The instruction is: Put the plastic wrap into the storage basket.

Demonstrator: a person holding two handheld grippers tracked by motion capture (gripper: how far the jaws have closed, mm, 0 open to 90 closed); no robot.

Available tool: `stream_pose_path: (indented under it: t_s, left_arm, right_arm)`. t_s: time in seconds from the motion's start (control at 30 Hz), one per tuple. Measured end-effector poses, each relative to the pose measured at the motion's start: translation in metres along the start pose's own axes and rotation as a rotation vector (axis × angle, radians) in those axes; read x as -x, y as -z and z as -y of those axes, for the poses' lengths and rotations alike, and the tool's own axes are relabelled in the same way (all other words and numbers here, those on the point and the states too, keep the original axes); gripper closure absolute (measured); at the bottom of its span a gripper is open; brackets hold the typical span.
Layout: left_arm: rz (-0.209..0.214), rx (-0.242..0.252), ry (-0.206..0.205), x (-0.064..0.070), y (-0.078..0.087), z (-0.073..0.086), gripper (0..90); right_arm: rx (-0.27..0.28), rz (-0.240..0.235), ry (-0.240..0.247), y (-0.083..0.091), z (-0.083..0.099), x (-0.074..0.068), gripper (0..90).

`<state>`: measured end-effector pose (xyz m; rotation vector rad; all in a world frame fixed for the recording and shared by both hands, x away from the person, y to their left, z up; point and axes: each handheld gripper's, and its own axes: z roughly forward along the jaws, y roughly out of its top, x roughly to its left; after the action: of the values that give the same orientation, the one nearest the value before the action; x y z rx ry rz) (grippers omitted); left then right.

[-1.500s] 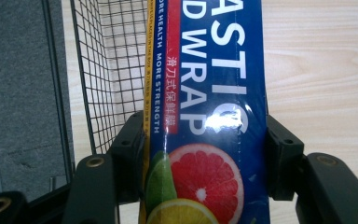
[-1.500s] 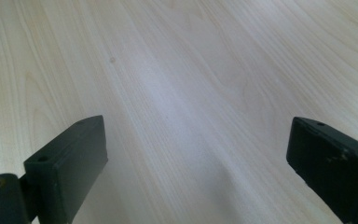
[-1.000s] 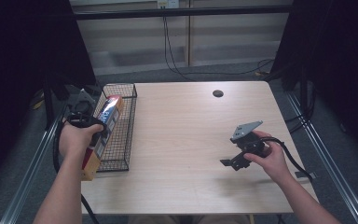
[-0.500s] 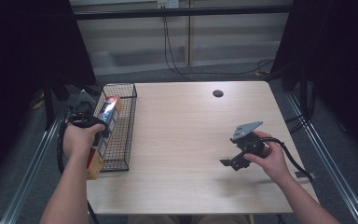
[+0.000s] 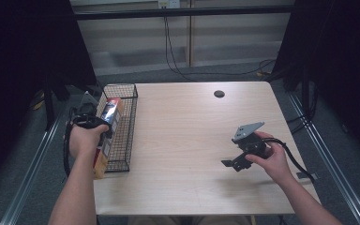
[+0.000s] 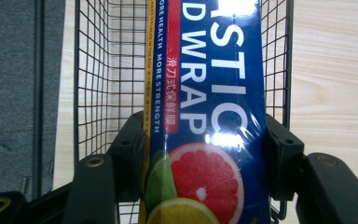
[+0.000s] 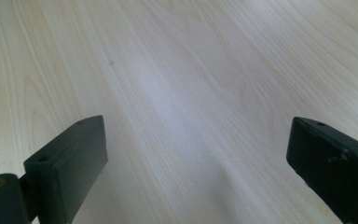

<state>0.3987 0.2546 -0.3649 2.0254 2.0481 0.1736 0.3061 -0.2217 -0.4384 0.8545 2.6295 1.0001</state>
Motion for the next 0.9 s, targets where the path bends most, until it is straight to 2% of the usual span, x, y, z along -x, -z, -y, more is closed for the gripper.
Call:
stream_pose_path:
  t_s: [0.43,0.67,0.9]
  left_arm:
    - [-0.02,-0.019,0.028,0.002,-0.018,-0.002,44.0]
    - [-0.037,-0.019,0.012,0.003,-0.022,-0.004,43.9]
    - [-0.04,-0.021,0.017,0.005,-0.024,-0.005,43.8]
  right_arm:
    - [-0.001,-0.001,0.01,-0.001,0.0,0.0,4.4]
    - [-0.011,0.004,0.018,-0.001,0.0,-0.001,4.4]
    - [-0.015,0.007,0.014,-0.001,0.0,-0.001,4.4]
